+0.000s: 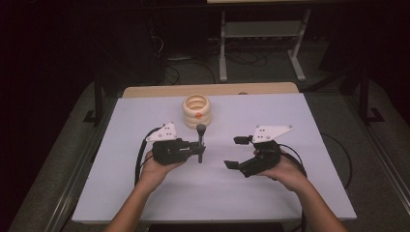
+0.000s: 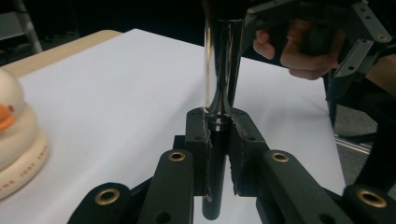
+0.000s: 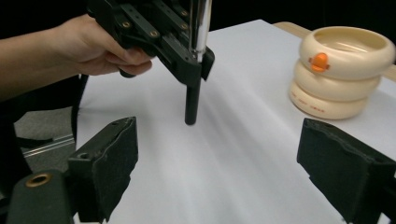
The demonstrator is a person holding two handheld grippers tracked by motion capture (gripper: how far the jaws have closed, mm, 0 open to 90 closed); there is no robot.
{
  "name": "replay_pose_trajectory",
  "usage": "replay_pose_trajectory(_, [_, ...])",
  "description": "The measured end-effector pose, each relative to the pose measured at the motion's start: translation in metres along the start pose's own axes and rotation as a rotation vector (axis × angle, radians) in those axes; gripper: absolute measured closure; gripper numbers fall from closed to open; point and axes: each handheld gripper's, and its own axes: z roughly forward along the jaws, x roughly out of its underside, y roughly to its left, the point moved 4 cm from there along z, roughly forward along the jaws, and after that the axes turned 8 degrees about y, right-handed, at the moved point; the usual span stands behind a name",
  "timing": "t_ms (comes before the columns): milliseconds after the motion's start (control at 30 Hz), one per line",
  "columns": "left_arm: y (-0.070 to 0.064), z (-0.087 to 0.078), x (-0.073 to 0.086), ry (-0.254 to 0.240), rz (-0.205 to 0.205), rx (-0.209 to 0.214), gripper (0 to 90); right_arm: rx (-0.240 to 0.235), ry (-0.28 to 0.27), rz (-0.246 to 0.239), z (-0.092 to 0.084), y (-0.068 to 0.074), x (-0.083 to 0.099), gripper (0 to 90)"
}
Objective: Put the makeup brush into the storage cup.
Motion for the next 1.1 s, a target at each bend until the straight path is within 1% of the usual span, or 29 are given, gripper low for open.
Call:
replay_pose_trajectory(100, [0.004,-0.001,-0.002,-0.014,-0.017,-0.010,79.4,0.027,-0.005,0.020,-0.003,-0.002,0.005,11.1])
replay_pose_trajectory(133, [0.005,-0.001,-0.003,-0.023,-0.022,-0.014,79.4,0.034,-0.009,0.020,-0.004,-0.003,0.006,10.6])
replay_pose_trajectory(167, [0.006,-0.001,-0.004,-0.025,-0.033,-0.021,79.4,0.048,-0.015,0.026,-0.005,-0.004,0.007,10.3])
replay_pose_trajectory(267, [0.011,-0.002,-0.007,-0.027,-0.036,-0.038,79.4,0.073,-0.029,0.038,-0.010,-0.006,0.011,10.3])
replay_pose_trajectory(300, [0.012,-0.002,-0.007,-0.029,-0.046,-0.041,79.4,0.082,-0.033,0.043,-0.011,-0.007,0.012,10.3])
replay_pose_trajectory(367, [0.015,-0.003,-0.009,-0.026,-0.043,-0.055,79.4,0.098,-0.045,0.054,-0.014,-0.009,0.015,10.6])
replay_pose_trajectory(467, [0.019,-0.004,-0.012,-0.037,-0.052,-0.074,79.4,0.127,-0.056,0.064,-0.017,-0.011,0.020,10.7])
replay_pose_trajectory(600, [0.025,-0.005,-0.015,-0.045,-0.069,-0.093,79.4,0.160,-0.052,0.086,-0.020,-0.013,0.027,9.2])
replay_pose_trajectory(667, [0.029,-0.006,-0.017,-0.043,-0.067,-0.104,79.4,0.172,-0.042,0.089,-0.021,-0.015,0.032,8.0])
replay_pose_trajectory(767, [0.033,-0.007,-0.020,-0.051,-0.075,-0.117,79.4,0.196,-0.033,0.094,-0.023,-0.017,0.037,4.1])
replay_pose_trajectory(800, [0.034,-0.008,-0.021,-0.050,-0.071,-0.121,79.3,0.202,-0.030,0.099,-0.024,-0.017,0.039,3.3])
replay_pose_trajectory(833, [0.035,-0.008,-0.022,-0.053,-0.074,-0.125,79.4,0.202,-0.027,0.106,-0.025,-0.016,0.041,2.5])
replay_pose_trajectory(933, [0.037,-0.009,-0.026,-0.053,-0.064,-0.131,79.4,0.218,-0.019,0.107,-0.027,-0.017,0.046,1.5])
replay_pose_trajectory(1100, [0.041,-0.010,-0.029,-0.060,-0.072,-0.147,79.4,0.235,-0.018,0.125,-0.030,-0.018,0.053,1.4])
